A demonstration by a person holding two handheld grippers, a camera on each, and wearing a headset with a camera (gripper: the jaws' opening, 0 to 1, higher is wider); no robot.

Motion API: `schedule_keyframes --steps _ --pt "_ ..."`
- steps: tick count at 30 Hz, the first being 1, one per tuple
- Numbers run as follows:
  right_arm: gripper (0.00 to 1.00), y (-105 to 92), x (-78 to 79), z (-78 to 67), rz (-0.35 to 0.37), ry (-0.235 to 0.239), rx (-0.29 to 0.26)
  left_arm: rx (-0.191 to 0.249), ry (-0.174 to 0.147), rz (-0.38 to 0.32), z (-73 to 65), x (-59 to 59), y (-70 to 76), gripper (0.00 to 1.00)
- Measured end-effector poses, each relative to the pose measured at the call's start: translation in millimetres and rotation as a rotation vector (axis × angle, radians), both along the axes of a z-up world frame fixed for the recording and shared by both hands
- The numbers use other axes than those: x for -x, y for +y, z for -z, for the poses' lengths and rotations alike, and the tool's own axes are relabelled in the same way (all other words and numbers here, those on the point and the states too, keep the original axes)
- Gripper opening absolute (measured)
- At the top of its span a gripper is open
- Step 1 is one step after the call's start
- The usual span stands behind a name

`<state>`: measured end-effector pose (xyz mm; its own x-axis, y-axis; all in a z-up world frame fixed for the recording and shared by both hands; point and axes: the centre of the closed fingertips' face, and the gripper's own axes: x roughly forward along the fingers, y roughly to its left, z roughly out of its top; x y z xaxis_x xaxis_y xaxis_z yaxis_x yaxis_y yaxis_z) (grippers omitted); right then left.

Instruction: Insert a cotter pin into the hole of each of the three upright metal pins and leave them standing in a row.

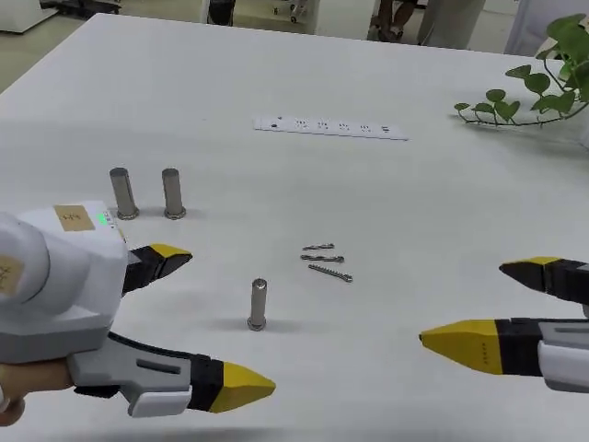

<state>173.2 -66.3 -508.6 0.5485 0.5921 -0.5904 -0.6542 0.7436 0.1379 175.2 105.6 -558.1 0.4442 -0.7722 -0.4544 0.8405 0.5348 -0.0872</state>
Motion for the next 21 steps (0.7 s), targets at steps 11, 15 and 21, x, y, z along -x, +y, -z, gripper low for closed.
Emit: schedule_keyframes --steps 11,15,21 --pt "0.78 17.7 -38.4 -6.2 -0.213 -0.029 0.114 0.01 -0.006 -0.003 -4.9 1.3 6.4 0.92" --pt "0.74 28.8 -53.1 -3.3 -0.289 -0.029 0.155 0.005 0.002 0.001 -3.3 1.6 8.9 0.87" --pt "0.55 40.5 -70.4 8.9 -0.36 -0.003 0.201 0.023 0.017 -0.013 -4.1 -0.2 11.0 0.86"
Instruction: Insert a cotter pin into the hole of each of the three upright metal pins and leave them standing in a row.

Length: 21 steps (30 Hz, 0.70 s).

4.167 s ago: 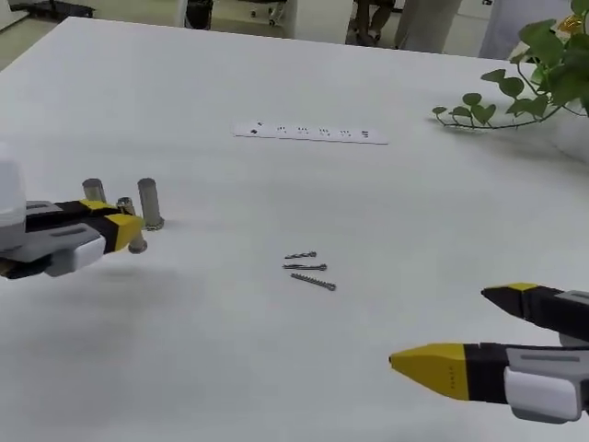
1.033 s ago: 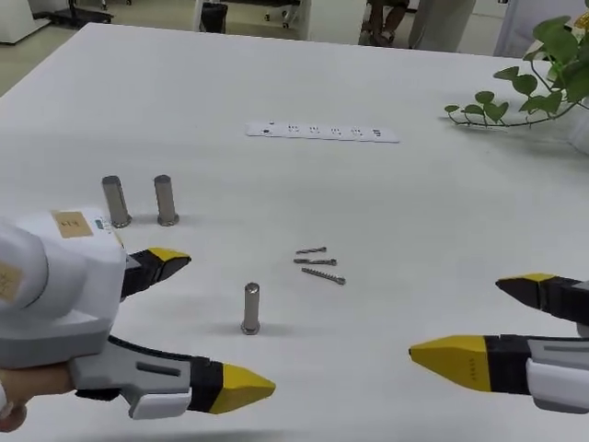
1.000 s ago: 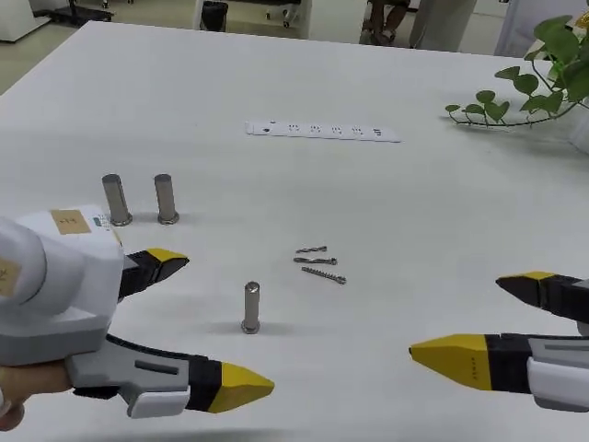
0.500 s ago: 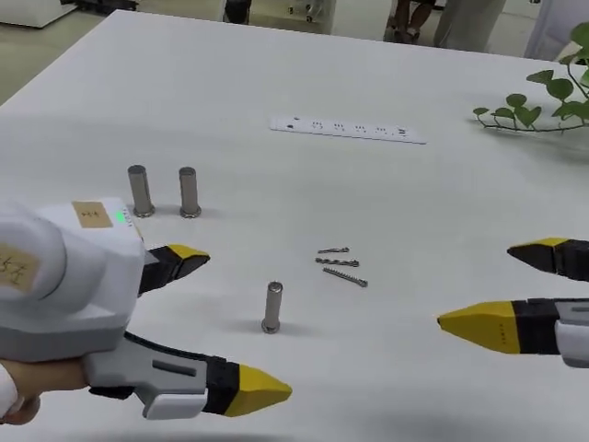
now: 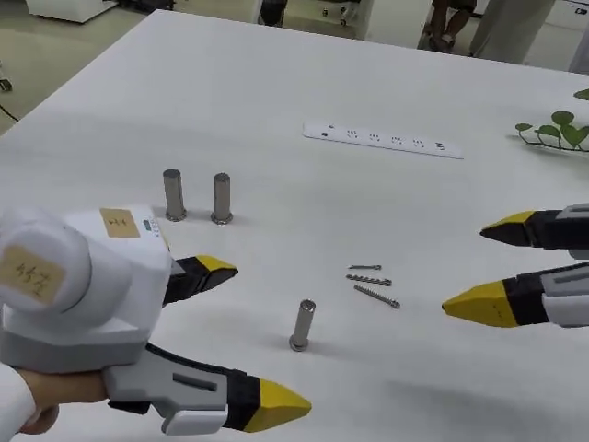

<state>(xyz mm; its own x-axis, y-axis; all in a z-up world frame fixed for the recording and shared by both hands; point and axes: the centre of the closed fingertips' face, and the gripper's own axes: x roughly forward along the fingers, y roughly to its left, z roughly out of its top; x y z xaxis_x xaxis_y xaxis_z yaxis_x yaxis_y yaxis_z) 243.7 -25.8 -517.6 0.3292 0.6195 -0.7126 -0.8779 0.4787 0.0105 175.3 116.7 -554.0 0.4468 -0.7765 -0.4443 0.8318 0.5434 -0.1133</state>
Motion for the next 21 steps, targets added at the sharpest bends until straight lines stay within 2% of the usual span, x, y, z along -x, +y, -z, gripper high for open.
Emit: schedule_keyframes --steps 1,4,7,10,13,17,20,21 --pt "0.51 1.1 -3.2 1.7 -0.001 0.001 0.004 0.005 0.005 -0.001 -0.3 0.1 0.3 0.86" --pt "0.5 6.4 -11.9 10.4 -0.041 0.007 0.043 0.006 0.012 -0.003 0.4 0.5 1.9 0.86" --pt "0.36 11.8 -18.8 15.4 -0.075 0.004 0.082 0.0 0.016 -0.006 1.5 0.5 3.8 0.84" --pt "0.36 18.0 -23.0 21.4 -0.117 0.013 0.112 -0.014 0.01 -0.024 2.4 -1.8 7.9 0.81" --pt "0.34 23.4 -29.5 30.7 -0.151 0.021 0.14 0.004 0.018 -0.034 0.7 -2.4 8.5 0.81" --pt "0.3 28.3 -35.4 43.2 -0.175 0.038 0.169 0.005 0.015 -0.03 -0.4 -1.3 7.4 0.81" --pt "0.26 28.2 -43.8 51.3 -0.179 0.019 0.235 0.054 0.068 -0.05 -0.4 1.1 5.5 0.81" --pt "0.25 29.4 -45.8 52.5 -0.178 0.019 0.238 0.051 0.06 -0.05 -0.5 0.3 6.3 0.81"
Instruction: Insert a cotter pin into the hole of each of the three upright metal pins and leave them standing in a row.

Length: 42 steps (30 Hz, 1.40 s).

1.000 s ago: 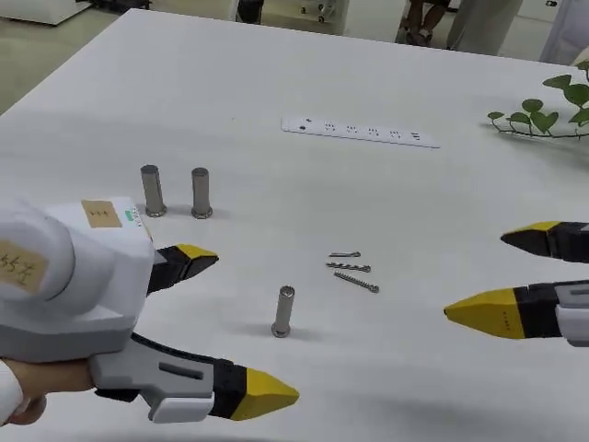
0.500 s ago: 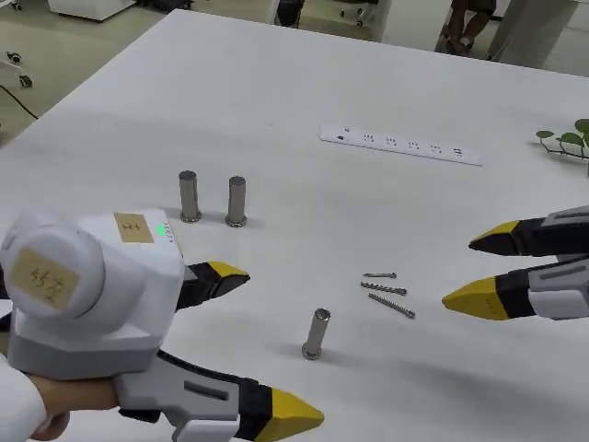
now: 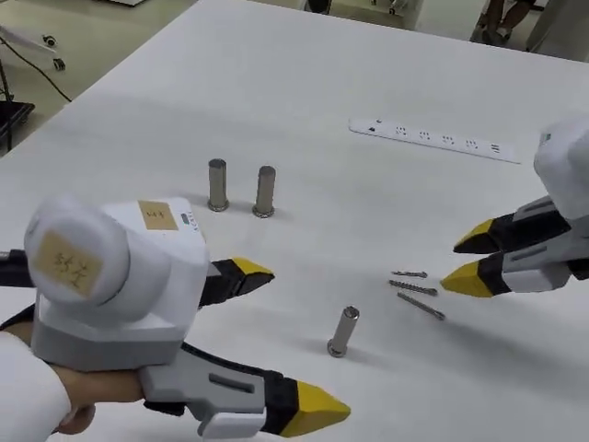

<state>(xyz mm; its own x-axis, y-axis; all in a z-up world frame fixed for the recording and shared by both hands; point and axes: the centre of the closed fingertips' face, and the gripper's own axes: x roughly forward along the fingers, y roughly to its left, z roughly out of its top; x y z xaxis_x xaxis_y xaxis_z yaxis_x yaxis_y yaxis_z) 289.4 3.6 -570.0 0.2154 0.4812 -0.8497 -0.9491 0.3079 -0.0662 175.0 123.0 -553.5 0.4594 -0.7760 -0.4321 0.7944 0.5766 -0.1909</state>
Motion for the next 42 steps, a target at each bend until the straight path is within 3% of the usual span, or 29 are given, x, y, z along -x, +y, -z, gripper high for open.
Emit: schedule_keyframes --steps 5,10,11,24,29,33,34,35,42 --pt "0.16 8.5 -6.1 4.5 -0.015 0.019 -0.01 -0.01 -0.003 0.002 0.7 1.5 0.4 0.82" --pt "0.16 8.2 -1.1 16.3 -0.099 0.055 0.075 -0.014 0.0 0.006 1.1 3.9 -0.6 0.86" --pt "0.15 7.5 -4.1 19.3 -0.112 0.043 0.089 -0.015 0.0 0.007 1.3 4.3 -0.9 0.86" --pt "0.09 9.0 -17.6 38.9 -0.147 0.06 0.177 -0.012 0.018 0.002 4.7 6.2 -2.5 0.86" --pt "0.07 11.4 -16.6 40.6 -0.167 0.07 0.185 -0.006 0.043 0.003 6.3 7.6 -3.4 0.85" --pt "0.07 9.7 -13.6 46.1 -0.176 0.086 0.198 -0.013 0.04 0.01 7.5 8.9 -4.4 0.84" --pt "0.06 11.0 -15.0 44.7 -0.227 0.074 0.196 -0.011 0.041 0.011 7.5 9.0 -4.8 0.84" --pt "0.06 11.3 -14.5 45.3 -0.196 0.078 0.191 -0.009 0.042 0.013 7.4 9.4 -5.5 0.84" --pt "0.05 11.8 -14.2 47.6 -0.228 0.068 0.218 -0.018 0.054 0.017 10.0 9.2 -5.5 0.84"
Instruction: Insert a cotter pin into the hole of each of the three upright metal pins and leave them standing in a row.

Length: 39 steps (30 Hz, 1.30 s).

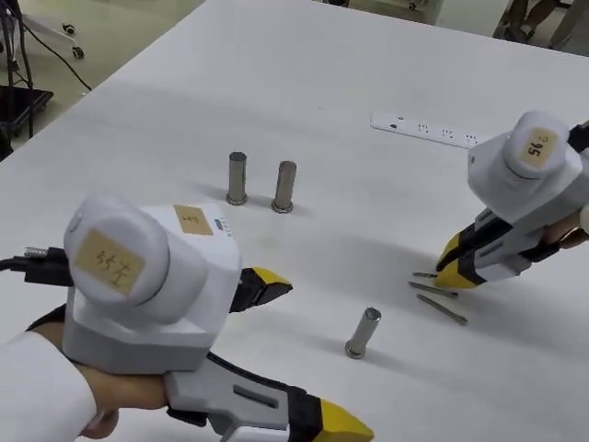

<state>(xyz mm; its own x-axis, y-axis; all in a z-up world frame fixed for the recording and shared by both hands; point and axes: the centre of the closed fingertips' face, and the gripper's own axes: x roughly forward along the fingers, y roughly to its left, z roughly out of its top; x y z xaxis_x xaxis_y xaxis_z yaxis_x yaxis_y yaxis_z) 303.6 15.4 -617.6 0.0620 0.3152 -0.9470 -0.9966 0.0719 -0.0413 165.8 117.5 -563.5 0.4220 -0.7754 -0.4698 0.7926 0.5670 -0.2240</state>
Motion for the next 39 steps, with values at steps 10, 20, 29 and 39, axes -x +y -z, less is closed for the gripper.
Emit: schedule_keyframes --steps 10,20,29,39 --pt "0.02 1.3 -0.1 -1.0 0.008 0.015 0.03 -0.002 -0.013 -0.04 -5.2 -9.1 6.7 0.84" --pt "0.0 4.5 0.0 -1.9 -0.056 -0.011 0.025 0.004 -0.016 -0.07 -8.8 -14.7 14.7 0.82" --pt "0.0 5.0 -0.4 -2.0 -0.078 -0.036 0.033 0.009 -0.022 -0.052 -11.5 -11.6 9.6 0.82" --pt "0.0 5.1 0.6 -2.8 -0.054 -0.029 0.005 -0.007 -0.029 -0.046 -14.5 -6.6 9.0 0.81"
